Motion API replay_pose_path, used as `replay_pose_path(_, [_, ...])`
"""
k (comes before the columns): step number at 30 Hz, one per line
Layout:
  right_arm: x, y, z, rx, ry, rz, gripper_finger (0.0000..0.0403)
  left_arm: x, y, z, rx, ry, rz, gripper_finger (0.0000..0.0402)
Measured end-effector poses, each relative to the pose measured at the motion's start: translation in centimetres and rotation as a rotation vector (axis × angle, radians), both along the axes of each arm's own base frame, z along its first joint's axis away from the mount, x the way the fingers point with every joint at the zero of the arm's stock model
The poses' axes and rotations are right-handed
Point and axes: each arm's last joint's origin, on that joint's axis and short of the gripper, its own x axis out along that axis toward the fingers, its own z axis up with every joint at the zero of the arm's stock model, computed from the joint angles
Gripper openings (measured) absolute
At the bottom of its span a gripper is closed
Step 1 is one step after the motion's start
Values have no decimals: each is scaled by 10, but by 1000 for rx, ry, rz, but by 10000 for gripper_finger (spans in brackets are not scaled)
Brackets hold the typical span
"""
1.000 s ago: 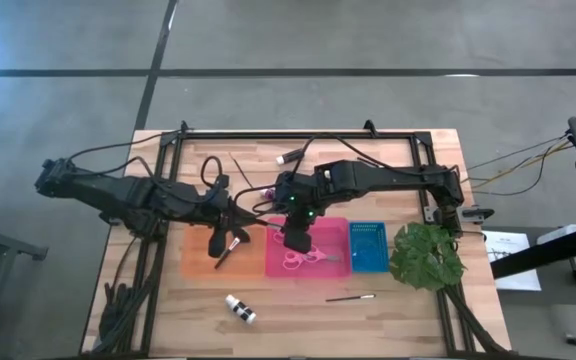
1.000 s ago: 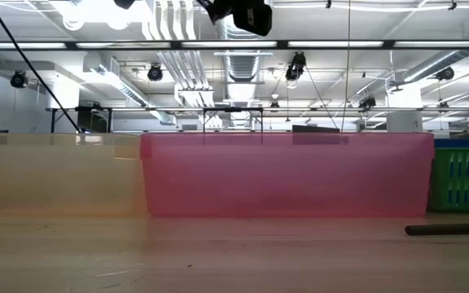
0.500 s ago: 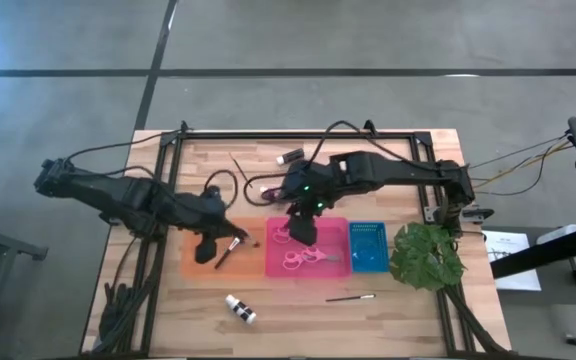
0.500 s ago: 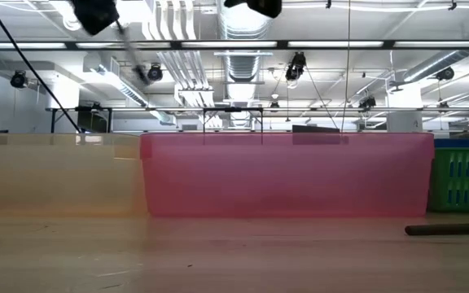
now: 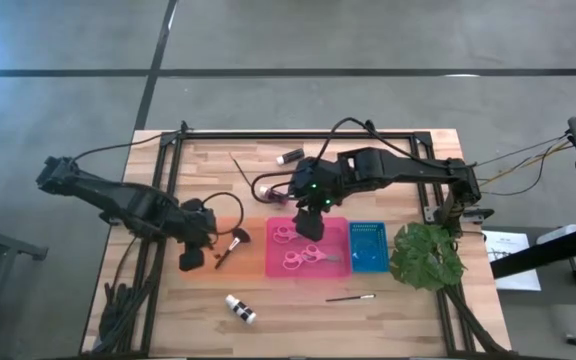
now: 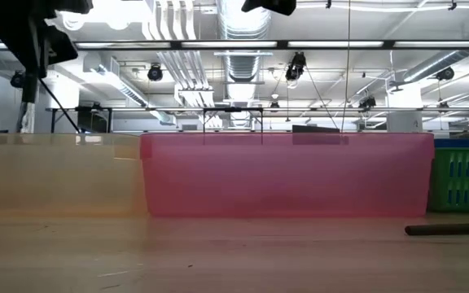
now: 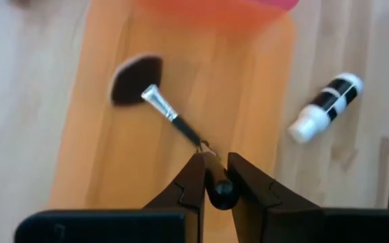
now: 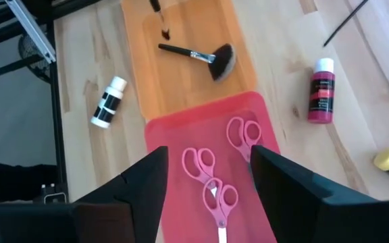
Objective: Pick & Place Paint Supplies
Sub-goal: Put the silver blush brush into the orange bin
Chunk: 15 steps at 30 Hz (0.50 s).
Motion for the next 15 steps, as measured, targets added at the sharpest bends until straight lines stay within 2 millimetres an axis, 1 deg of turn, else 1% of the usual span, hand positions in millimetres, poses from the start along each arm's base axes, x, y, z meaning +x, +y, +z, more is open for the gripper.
replay_pose_path(3, [0, 0, 0, 0, 1, 0, 208, -8, 3, -2, 25, 93, -5, 45])
replay_pose_path(7, [1, 0, -5, -1, 16, 0, 208, -18, 4, -7, 17, 241, -14, 45])
replay_pose_path(11, [2, 0, -12, -4, 35, 4, 208, -12, 2, -12, -4, 289, -55, 45])
replay_pose_path(15, [3, 0, -19, -3, 55, 5, 208, -3, -1, -22, 25, 334, -71, 45])
